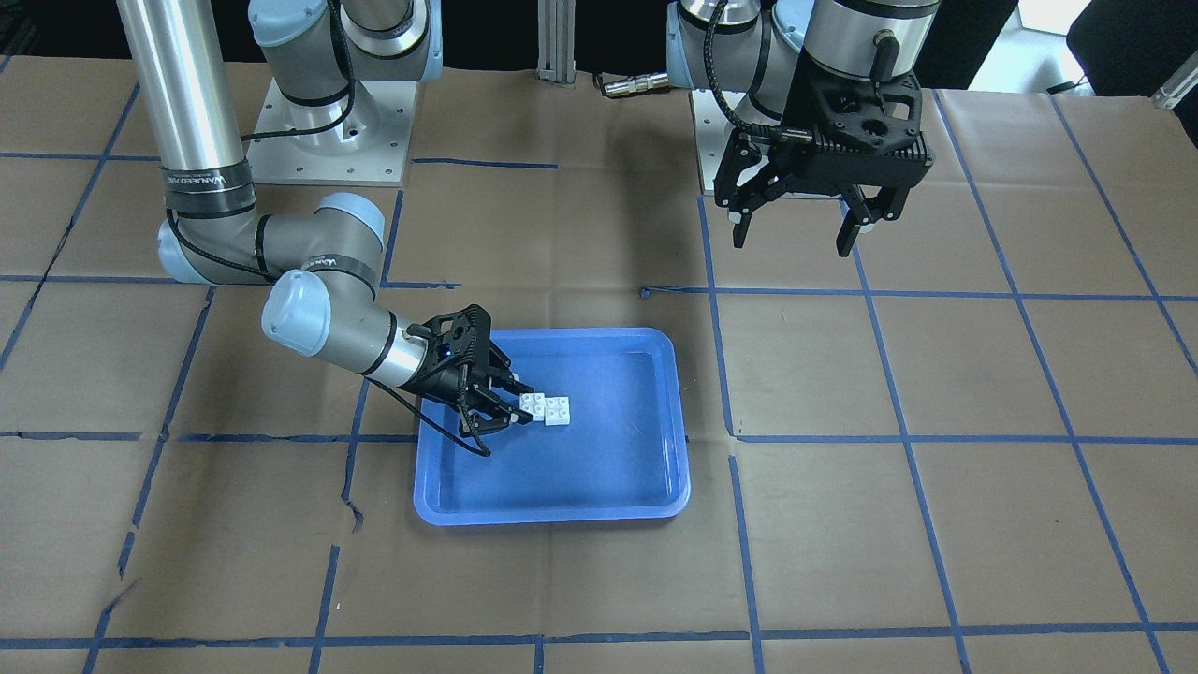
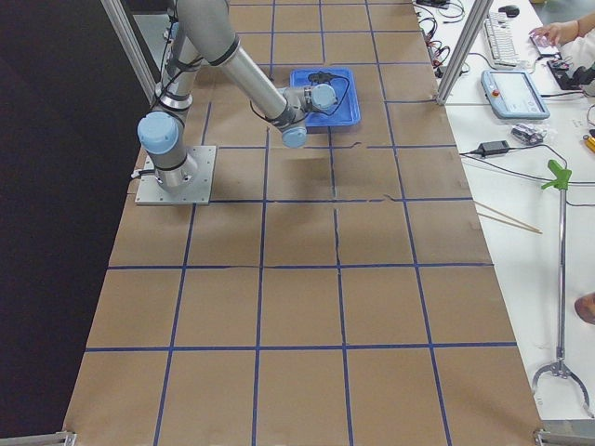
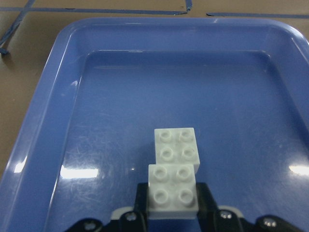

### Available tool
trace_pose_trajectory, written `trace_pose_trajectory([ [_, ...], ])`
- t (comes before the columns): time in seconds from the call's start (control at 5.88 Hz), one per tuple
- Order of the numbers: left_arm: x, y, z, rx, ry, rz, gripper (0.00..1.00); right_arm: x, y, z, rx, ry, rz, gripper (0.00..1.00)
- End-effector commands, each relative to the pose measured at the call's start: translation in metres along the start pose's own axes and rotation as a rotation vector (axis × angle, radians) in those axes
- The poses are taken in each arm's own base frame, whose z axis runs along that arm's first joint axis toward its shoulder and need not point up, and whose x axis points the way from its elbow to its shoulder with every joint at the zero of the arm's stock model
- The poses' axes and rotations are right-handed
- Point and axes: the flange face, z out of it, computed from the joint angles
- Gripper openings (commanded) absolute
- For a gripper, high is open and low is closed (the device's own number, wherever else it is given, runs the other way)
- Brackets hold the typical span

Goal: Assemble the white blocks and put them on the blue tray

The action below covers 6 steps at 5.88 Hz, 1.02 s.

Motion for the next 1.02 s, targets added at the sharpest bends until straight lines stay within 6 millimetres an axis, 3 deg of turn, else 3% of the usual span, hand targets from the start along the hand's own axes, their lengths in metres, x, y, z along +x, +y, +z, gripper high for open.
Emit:
trace_pose_trajectory([
  [0.0, 0.000, 0.000, 0.000, -0.002, -0.003, 0.000, 1.00, 0.002, -0.001, -0.001, 0.000, 0.013, -0.001, 0.33],
  [0.51, -0.002, 0.006, -0.026, -0.124, 0.013, 0.013, 1.00, 0.003, 0.001, 0.001, 0.000, 0.011, 0.003, 0.33],
  [0.85, -0.004, 0.006, -0.018, -0.149, 0.018, 0.003, 1.00, 0.002, 0.002, 0.002, -0.001, 0.009, 0.009, 0.35],
])
